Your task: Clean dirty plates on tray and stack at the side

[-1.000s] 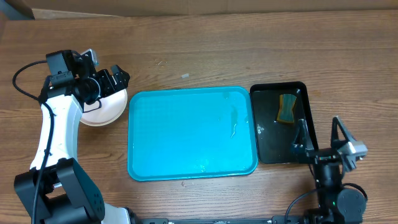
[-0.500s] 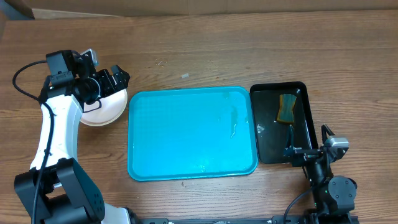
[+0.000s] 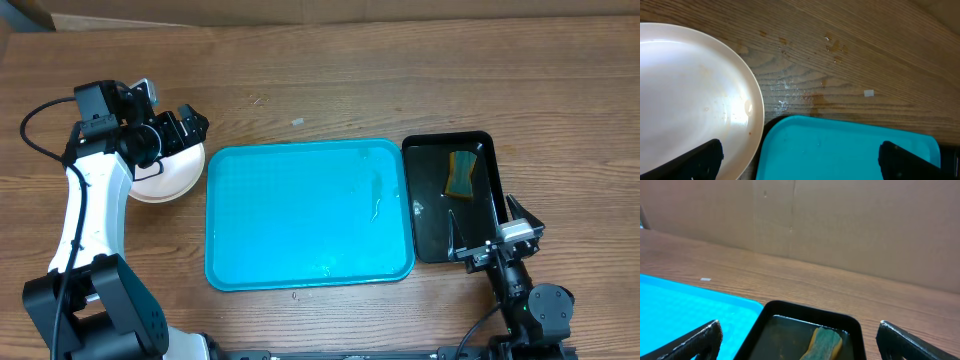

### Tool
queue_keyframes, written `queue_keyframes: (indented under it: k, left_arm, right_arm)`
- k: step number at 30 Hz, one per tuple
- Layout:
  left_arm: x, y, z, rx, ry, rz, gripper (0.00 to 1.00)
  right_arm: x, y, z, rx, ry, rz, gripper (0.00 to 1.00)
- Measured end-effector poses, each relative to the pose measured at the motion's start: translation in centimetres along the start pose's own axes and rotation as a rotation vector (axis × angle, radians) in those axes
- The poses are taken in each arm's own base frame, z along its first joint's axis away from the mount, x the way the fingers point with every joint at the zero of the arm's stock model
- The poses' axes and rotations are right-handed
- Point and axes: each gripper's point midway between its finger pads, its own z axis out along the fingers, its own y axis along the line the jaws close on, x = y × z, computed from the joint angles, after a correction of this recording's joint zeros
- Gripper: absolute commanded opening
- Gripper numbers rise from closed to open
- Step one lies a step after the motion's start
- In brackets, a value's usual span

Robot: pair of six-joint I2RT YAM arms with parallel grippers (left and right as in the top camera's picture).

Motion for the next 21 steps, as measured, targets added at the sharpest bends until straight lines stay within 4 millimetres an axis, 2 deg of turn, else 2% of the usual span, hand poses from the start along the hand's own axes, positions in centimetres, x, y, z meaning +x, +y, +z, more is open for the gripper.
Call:
queue_keyframes:
  k: [21]
  left_arm:
    - [0.01,0.0,0.0,0.0,0.0,0.0,1.0]
  right_arm:
    - [0.04,-0.39,-0.02,0.017,0.002,0.011,1.0]
